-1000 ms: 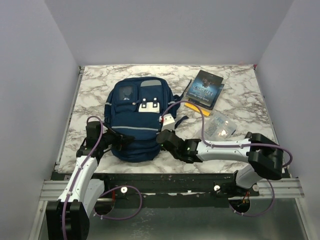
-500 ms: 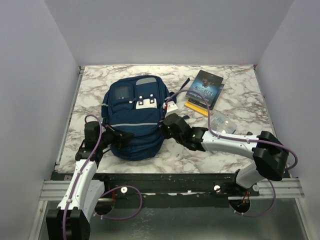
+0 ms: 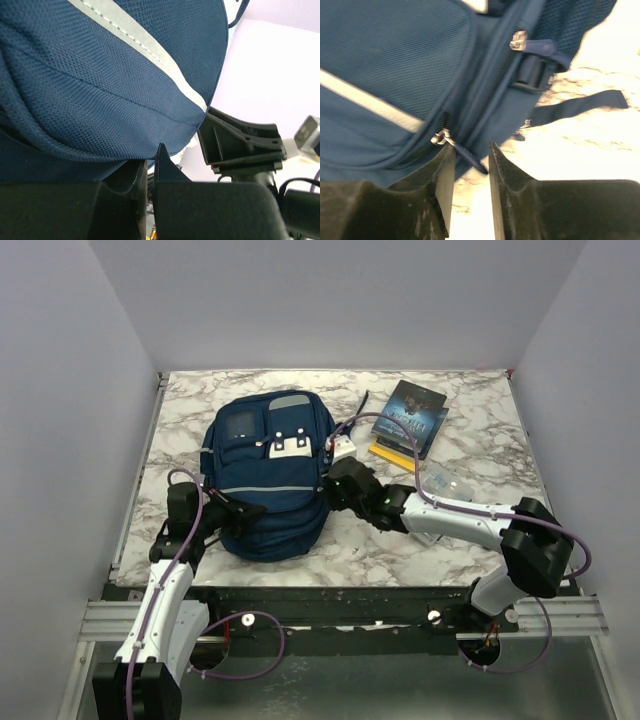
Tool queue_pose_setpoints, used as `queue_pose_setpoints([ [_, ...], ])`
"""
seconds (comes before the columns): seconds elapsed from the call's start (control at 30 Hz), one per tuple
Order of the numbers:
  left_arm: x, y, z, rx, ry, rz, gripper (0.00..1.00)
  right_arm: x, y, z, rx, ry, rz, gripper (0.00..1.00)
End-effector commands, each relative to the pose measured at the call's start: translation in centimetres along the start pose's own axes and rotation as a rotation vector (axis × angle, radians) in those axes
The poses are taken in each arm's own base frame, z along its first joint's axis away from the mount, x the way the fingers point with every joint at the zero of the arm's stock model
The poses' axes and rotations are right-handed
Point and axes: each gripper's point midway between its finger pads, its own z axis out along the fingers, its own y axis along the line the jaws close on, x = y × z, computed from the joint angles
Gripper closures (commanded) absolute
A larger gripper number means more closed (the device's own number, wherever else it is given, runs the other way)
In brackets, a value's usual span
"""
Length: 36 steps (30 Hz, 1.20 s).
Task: Pack the student bag
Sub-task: Zip the student bag at the center of the board, then unzip the student bag at the center of the board.
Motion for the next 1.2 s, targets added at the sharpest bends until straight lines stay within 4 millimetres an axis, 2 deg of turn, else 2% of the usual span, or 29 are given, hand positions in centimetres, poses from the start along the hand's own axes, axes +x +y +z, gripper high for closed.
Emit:
queue_pose_setpoints([
  [0.0, -0.5, -0.9, -0.7, 0.026, -0.024, -0.013, 1.00, -0.3, -6.4, -0.1, 0.230, 0.032, 0.035, 0.61],
  [0.13, -0.3, -3.6, -1.6, 0.093, -0.003, -0.048, 1.00, -0.1, -2.9, -2.1, 0.006, 0.041, 0.121, 0.45],
  [0.23, -0.2, -5.5, -2.3, 0.149, 0.005, -0.061, 1.00, 0.6, -2.8, -3.4, -0.047, 0.010, 0.158, 0.35],
  [0.47, 0.0, -7.9, -3.5, 0.224, 0.008, -0.092, 1.00, 3.5, -3.9, -2.9, 0.003, 0.058, 0.192, 0.34],
  [0.63, 0.2, -8.6, -4.0, 0.252, 0.015, -0.112, 1.00, 3.5, -2.5, -2.8, -0.097, 0.041, 0.261, 0.35],
  [0.8, 0.6, -9.3, -4.8, 0.287, 0.019, -0.112, 1.00, 3.4, -4.0, -1.4, -0.111, 0.056, 0.316, 0.38],
  [0.93, 0.8, -9.1, -4.8, 0.289, 0.023, -0.126, 1.00, 2.2, -1.8, -0.3, -0.274, 0.064, 0.396, 0.40],
  [1.07, 0.9, -8.6, -4.5, 0.279, 0.039, -0.137, 1.00, 0.5, -0.9, 1.8, -0.285, 0.066, 0.394, 0.40],
  [1.17, 0.9, -8.8, -4.4, 0.288, 0.040, -0.135, 1.00, -0.1, -0.9, 3.3, -0.263, 0.068, 0.379, 0.40],
])
